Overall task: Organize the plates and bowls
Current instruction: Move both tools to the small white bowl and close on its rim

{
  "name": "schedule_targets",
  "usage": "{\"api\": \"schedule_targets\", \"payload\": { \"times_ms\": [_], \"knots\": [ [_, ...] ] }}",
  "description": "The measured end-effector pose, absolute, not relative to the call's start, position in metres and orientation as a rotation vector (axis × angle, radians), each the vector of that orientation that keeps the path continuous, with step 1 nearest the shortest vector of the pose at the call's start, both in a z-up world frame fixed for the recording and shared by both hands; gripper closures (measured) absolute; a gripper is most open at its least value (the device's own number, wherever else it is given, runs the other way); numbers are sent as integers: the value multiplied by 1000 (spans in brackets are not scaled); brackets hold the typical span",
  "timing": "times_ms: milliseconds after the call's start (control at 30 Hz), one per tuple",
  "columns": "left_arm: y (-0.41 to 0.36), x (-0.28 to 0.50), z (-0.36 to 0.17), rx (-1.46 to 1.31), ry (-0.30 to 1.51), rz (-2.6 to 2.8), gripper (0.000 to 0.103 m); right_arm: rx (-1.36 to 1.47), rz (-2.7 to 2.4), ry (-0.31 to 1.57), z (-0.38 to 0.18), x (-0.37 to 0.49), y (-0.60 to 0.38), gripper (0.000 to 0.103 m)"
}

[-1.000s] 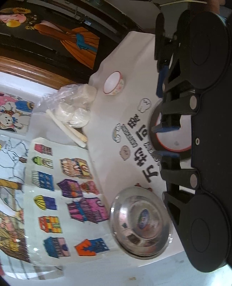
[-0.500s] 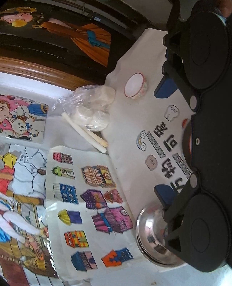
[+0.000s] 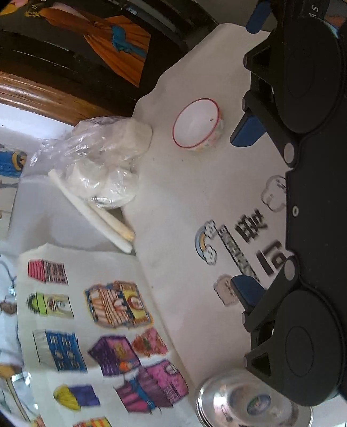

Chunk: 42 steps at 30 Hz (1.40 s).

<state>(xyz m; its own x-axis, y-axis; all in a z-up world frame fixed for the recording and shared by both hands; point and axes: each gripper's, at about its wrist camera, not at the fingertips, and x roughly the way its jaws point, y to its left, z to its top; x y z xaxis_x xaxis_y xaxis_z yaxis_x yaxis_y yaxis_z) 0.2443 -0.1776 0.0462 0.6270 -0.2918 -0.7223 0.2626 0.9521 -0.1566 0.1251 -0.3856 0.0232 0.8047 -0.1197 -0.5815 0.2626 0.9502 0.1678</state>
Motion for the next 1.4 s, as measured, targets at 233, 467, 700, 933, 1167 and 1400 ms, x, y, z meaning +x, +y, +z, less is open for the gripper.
{"api": "schedule_targets", "payload": {
  "times_ms": [233, 467, 700, 933, 1167, 1400],
  "knots": [
    [-216, 272, 37, -66, 795, -269, 1, 291, -239, 566, 6, 154, -415, 1],
    [-244, 295, 25, -76, 786, -303, 1, 311, -201, 581, -9, 186, -426, 10],
    [-255, 312, 10, -102, 822, -333, 4, 324, -172, 620, -17, 208, -427, 19],
    [-254, 317, 3, -135, 865, -367, 16, 326, -152, 645, -21, 219, -419, 34],
    [-260, 317, 2, -146, 894, -417, 52, 337, -136, 654, -21, 225, -414, 52],
    [-264, 313, 6, -141, 908, -467, 82, 396, -119, 638, -25, 222, -411, 69]
  ]
}}
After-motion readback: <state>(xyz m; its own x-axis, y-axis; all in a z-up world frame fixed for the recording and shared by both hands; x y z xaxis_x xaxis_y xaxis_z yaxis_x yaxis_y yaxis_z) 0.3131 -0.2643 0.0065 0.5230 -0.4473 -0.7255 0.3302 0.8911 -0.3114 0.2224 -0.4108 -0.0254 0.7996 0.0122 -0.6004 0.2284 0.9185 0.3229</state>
